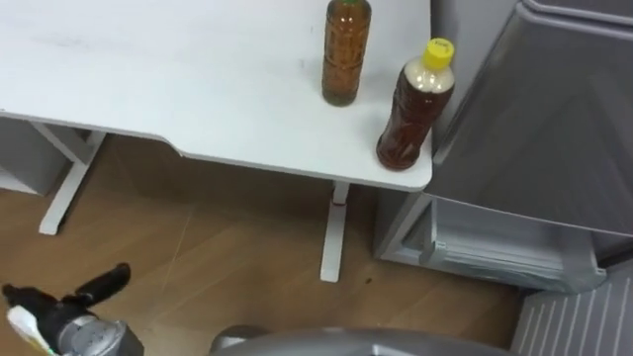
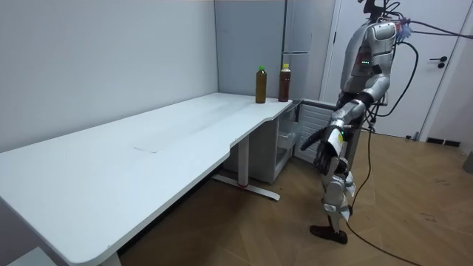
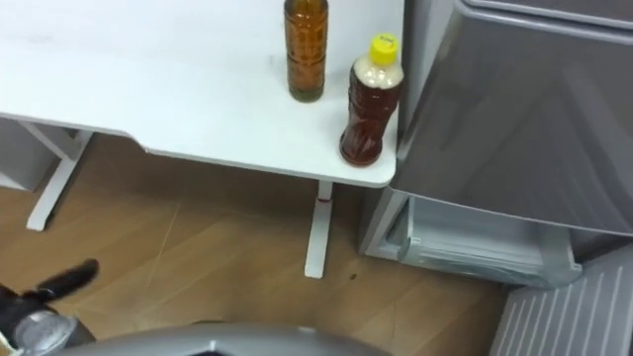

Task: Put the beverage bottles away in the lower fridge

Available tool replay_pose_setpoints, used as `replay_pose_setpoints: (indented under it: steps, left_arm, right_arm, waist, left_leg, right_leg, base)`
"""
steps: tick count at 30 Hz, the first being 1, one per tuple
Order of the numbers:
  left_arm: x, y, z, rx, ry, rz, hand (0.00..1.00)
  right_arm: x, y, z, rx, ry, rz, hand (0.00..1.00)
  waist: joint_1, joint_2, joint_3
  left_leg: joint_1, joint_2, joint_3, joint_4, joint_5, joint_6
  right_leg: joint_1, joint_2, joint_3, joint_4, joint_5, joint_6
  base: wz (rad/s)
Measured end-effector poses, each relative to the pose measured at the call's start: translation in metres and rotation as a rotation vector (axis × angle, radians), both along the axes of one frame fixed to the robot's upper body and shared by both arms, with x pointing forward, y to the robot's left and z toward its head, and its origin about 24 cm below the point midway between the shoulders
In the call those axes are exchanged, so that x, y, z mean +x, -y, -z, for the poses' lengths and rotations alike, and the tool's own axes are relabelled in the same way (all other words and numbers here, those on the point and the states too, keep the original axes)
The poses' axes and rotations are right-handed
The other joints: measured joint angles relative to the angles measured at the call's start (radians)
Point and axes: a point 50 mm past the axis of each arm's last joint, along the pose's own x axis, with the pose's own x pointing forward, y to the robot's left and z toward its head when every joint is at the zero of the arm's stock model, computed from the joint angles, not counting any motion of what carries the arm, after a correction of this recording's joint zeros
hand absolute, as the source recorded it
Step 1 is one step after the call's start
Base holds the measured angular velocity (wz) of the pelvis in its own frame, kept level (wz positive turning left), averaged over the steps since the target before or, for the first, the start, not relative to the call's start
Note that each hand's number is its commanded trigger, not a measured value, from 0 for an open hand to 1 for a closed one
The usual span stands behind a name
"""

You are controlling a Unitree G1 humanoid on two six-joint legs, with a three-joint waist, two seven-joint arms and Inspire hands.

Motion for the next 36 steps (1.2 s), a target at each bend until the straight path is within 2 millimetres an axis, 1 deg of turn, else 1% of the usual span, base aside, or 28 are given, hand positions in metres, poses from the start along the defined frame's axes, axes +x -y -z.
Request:
replay_pose_setpoints:
  steps: [1, 2, 4, 5, 7, 8, 10, 11, 13, 14, 15, 16, 17, 18, 19, 20, 22, 23, 27, 32, 35, 36]
  left_arm:
    - [0.010, 0.000, -0.012, 0.052, 0.057, -0.001, 0.00]
    - [0.015, 0.000, -0.019, 0.078, 0.091, 0.007, 0.00]
    - [0.032, 0.003, -0.044, 0.189, 0.203, 0.056, 0.00]
    - [0.035, 0.003, -0.051, 0.208, 0.233, 0.064, 0.00]
    - [0.048, 0.007, -0.077, 0.271, 0.356, 0.093, 0.00]
    - [0.052, 0.009, -0.084, 0.282, 0.390, 0.110, 0.00]
    - [0.066, 0.019, -0.109, 0.309, 0.517, 0.216, 0.00]
    - [0.069, 0.022, -0.114, 0.313, 0.538, 0.250, 0.00]
    - [0.078, 0.037, -0.127, 0.289, 0.615, 0.379, 0.00]
    - [0.082, 0.044, -0.130, 0.268, 0.639, 0.444, 0.00]
    - [0.084, 0.048, -0.131, 0.251, 0.653, 0.475, 0.00]
    - [0.089, 0.056, -0.135, 0.213, 0.687, 0.538, 0.00]
    - [0.090, 0.060, -0.137, 0.194, 0.708, 0.567, 0.00]
    - [0.094, 0.069, -0.142, 0.158, 0.748, 0.625, 0.00]
    - [0.098, 0.077, -0.147, 0.108, 0.790, 0.687, 0.00]
    - [0.100, 0.081, -0.149, 0.085, 0.809, 0.716, 0.00]
    - [0.109, 0.093, -0.156, 0.037, 0.855, 0.841, 0.00]
    - [0.113, 0.098, -0.159, 0.030, 0.867, 0.908, 0.00]
    - [0.120, 0.108, -0.162, 0.007, 0.868, 1.060, 0.00]
    - [0.121, 0.115, -0.160, -0.038, 0.848, 1.179, 0.00]
    - [0.121, 0.122, -0.158, -0.064, 0.829, 1.283, 0.00]
    - [0.121, 0.124, -0.158, -0.075, 0.822, 1.315, 0.00]
  right_arm:
    - [0.001, 0.000, 0.000, 0.001, 0.006, -0.009, 0.00]
    - [0.001, 0.000, 0.000, 0.003, 0.009, -0.014, 0.00]
    - [0.001, 0.002, -0.001, 0.008, 0.013, -0.019, 0.00]
    - [0.001, 0.003, -0.001, 0.010, 0.018, -0.020, 0.00]
    - [0.000, 0.004, -0.001, 0.017, 0.025, -0.024, 0.00]
    - [0.000, 0.004, -0.001, 0.018, 0.026, -0.023, 0.00]
    - [0.003, 0.006, -0.002, 0.023, 0.034, -0.029, 0.00]
    - [0.004, 0.007, -0.002, 0.024, 0.035, -0.032, 0.00]
    - [0.007, 0.009, -0.003, 0.033, 0.034, -0.058, 0.00]
    - [0.009, 0.009, -0.003, 0.035, 0.036, -0.067, 0.00]
    - [0.010, 0.009, -0.003, 0.038, 0.038, -0.071, 0.00]
    - [0.011, 0.007, -0.002, 0.043, 0.041, -0.079, 0.00]
    - [0.013, 0.006, -0.002, 0.045, 0.044, -0.080, 0.00]
    - [0.016, 0.005, -0.002, 0.048, 0.051, -0.083, 0.00]
    - [0.018, 0.005, -0.002, 0.049, 0.054, -0.086, 0.00]
    - [0.019, 0.005, -0.002, 0.050, 0.055, -0.088, 0.00]
    - [0.024, 0.003, -0.002, 0.056, 0.063, -0.109, 0.00]
    - [0.025, 0.003, -0.002, 0.056, 0.061, -0.122, 0.00]
    - [0.026, 0.003, -0.002, 0.056, 0.066, -0.129, 0.00]
    - [0.026, 0.003, -0.002, 0.054, 0.066, -0.129, 0.00]
    - [0.027, 0.003, -0.002, 0.053, 0.066, -0.143, 0.00]
    - [0.027, 0.003, -0.002, 0.051, 0.064, -0.150, 0.00]
  waist:
    - [-0.003, 0.001, 0.0006]
    - [-0.002, 0.001, 0.0008]
    - [0.000, 0.007, 0.0024]
    - [0.000, 0.009, 0.0037]
    - [-0.003, 0.012, 0.0051]
    - [-0.005, 0.013, 0.0052]
    - [-0.025, 0.015, 0.0077]
    - [-0.030, 0.016, 0.0078]
    - [-0.048, 0.015, 0.0062]
    - [-0.060, 0.014, 0.0059]
    - [-0.064, 0.014, 0.0060]
    - [-0.074, 0.010, 0.0065]
    - [-0.082, 0.008, 0.0082]
    - [-0.089, 0.004, 0.0126]
    - [-0.097, 0.001, 0.0142]
    - [-0.101, 0.000, 0.0144]
    - [-0.112, -0.003, 0.0152]
    - [-0.112, -0.004, 0.0153]
    - [-0.112, -0.004, 0.0152]
    - [-0.113, -0.002, 0.0145]
    - [-0.112, 0.003, 0.0137]
    - [-0.112, 0.005, 0.0123]
  left_leg:
    - [-0.010, -0.002, -0.010, 0.004, 0.000, 0.000]
    - [-0.014, -0.002, -0.013, 0.007, 0.000, 0.000]
    - [-0.023, -0.003, -0.020, 0.008, 0.000, 0.001]
    - [-0.023, -0.003, -0.020, 0.008, 0.000, 0.001]
    - [-0.024, -0.004, -0.024, 0.011, 0.000, 0.001]
    - [-0.027, -0.005, -0.028, 0.016, 0.000, 0.001]
    - [-0.038, -0.009, -0.040, 0.025, -0.001, 0.002]
    - [-0.040, -0.010, -0.044, 0.026, -0.001, 0.002]
    - [-0.043, -0.015, -0.049, 0.025, 0.001, 0.004]
    - [-0.041, -0.018, -0.049, 0.024, 0.002, 0.005]
    - [-0.039, -0.018, -0.049, 0.024, 0.002, 0.006]
    - [-0.038, -0.019, -0.048, 0.024, 0.002, 0.006]
    - [-0.038, -0.019, -0.048, 0.024, 0.002, 0.006]
    - [-0.039, -0.018, -0.048, 0.024, 0.002, 0.006]
    - [-0.038, -0.018, -0.046, 0.023, 0.002, 0.006]
    - [-0.038, -0.018, -0.044, 0.022, 0.002, 0.006]
    - [-0.034, -0.016, -0.032, 0.020, 0.002, 0.006]
    - [-0.033, -0.015, -0.026, 0.020, 0.002, 0.006]
    - [-0.030, -0.013, -0.008, 0.020, 0.002, 0.006]
    - [-0.026, -0.010, -0.001, 0.020, 0.002, 0.006]
    - [-0.028, -0.009, 0.008, 0.020, 0.002, 0.006]
    - [-0.031, -0.008, 0.011, 0.021, 0.001, 0.007]
  right_leg:
    - [0.001, 0.000, -0.009, 0.000, -0.001, 0.001]
    - [0.001, 0.000, -0.011, 0.000, -0.001, 0.001]
    - [-0.005, 0.000, -0.013, 0.000, -0.001, 0.002]
    - [-0.006, 0.000, -0.012, 0.000, -0.001, 0.002]
    - [-0.007, 0.000, -0.011, -0.001, -0.001, 0.002]
    - [-0.007, 0.000, -0.012, -0.002, -0.001, 0.002]
    - [-0.008, 0.000, -0.013, -0.004, -0.002, 0.002]
    - [-0.007, 0.000, -0.012, -0.004, -0.003, 0.003]
    - [-0.003, -0.002, -0.011, -0.017, -0.003, 0.004]
    - [-0.001, -0.003, -0.010, -0.016, -0.003, 0.004]
    - [0.001, -0.003, -0.009, -0.016, -0.003, 0.004]
    - [0.002, -0.004, -0.006, -0.016, -0.003, 0.004]
    - [0.002, -0.003, -0.007, -0.016, -0.003, 0.004]
    - [0.001, -0.003, -0.006, -0.017, -0.003, 0.004]
    - [-0.001, -0.003, -0.002, -0.017, -0.003, 0.004]
    - [-0.002, -0.003, 0.001, -0.016, -0.003, 0.004]
    - [-0.005, -0.003, 0.012, -0.014, -0.003, 0.004]
    - [-0.006, -0.003, 0.018, -0.013, -0.003, 0.004]
    - [-0.008, -0.003, 0.027, -0.012, -0.002, 0.004]
    - [-0.009, -0.002, 0.039, -0.003, -0.002, 0.004]
    - [-0.014, -0.002, 0.045, 0.002, -0.002, 0.004]
    - [-0.019, -0.001, 0.046, 0.005, -0.002, 0.003]
  base:
    - [0.18]
    - [0.19]
    - [0.10]
    - [0.00]
    - [0.02]
    - [0.14]
    - [0.17]
    - [0.11]
    - [0.08]
    - [0.04]
    - [0.00]
    - [0.00]
    - [0.00]
    - [0.00]
    - [-0.05]
    - [-0.10]
    - [-0.15]
    - [-0.13]
    - [-0.07]
    - [-0.02]
    - [-0.01]
    - [-0.03]
